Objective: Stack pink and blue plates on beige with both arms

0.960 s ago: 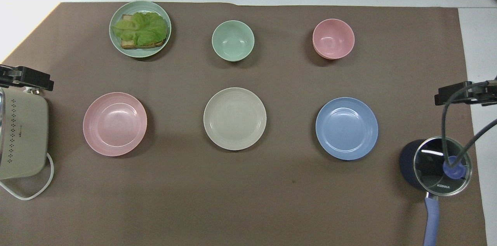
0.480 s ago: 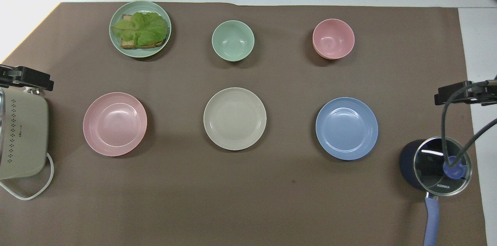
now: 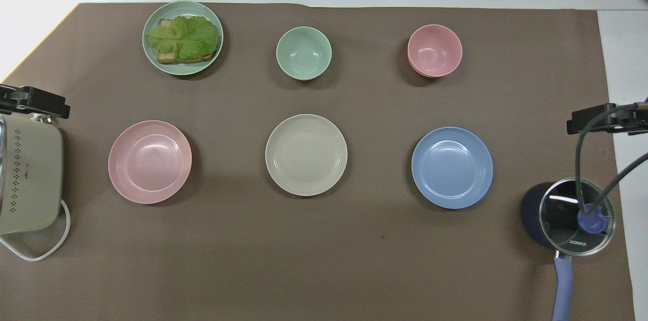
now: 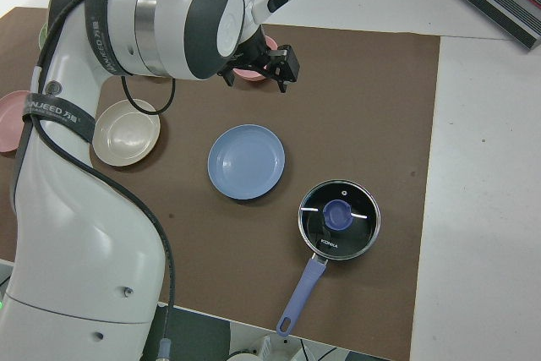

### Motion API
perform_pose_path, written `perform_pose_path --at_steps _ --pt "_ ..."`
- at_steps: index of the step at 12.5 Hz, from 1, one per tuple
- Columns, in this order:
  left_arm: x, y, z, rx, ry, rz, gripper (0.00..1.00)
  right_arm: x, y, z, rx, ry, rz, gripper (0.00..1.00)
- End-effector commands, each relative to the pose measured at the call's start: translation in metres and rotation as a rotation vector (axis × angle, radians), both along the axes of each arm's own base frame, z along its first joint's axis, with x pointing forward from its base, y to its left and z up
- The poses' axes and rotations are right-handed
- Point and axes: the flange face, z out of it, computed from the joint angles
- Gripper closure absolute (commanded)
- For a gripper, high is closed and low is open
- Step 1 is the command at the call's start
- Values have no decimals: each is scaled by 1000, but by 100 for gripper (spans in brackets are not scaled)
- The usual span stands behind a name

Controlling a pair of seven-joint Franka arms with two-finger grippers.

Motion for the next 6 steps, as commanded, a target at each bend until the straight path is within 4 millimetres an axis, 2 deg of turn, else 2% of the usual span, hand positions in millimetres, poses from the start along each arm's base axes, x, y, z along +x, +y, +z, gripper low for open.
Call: perform_pose_path --at_steps 1,3,5,6 --pt "-2 1 4 21 5 -4 0 3 -5 2 6 -15 18 0" --pt "-2 1 4 21 5 -4 0 3 -4 2 6 -13 20 0" --pt "-1 -8 14 17 -29 -21 0 3 -4 2 6 -13 20 0" --pt "-8 -10 16 17 -12 -25 0 3 -4 2 6 -13 20 0"
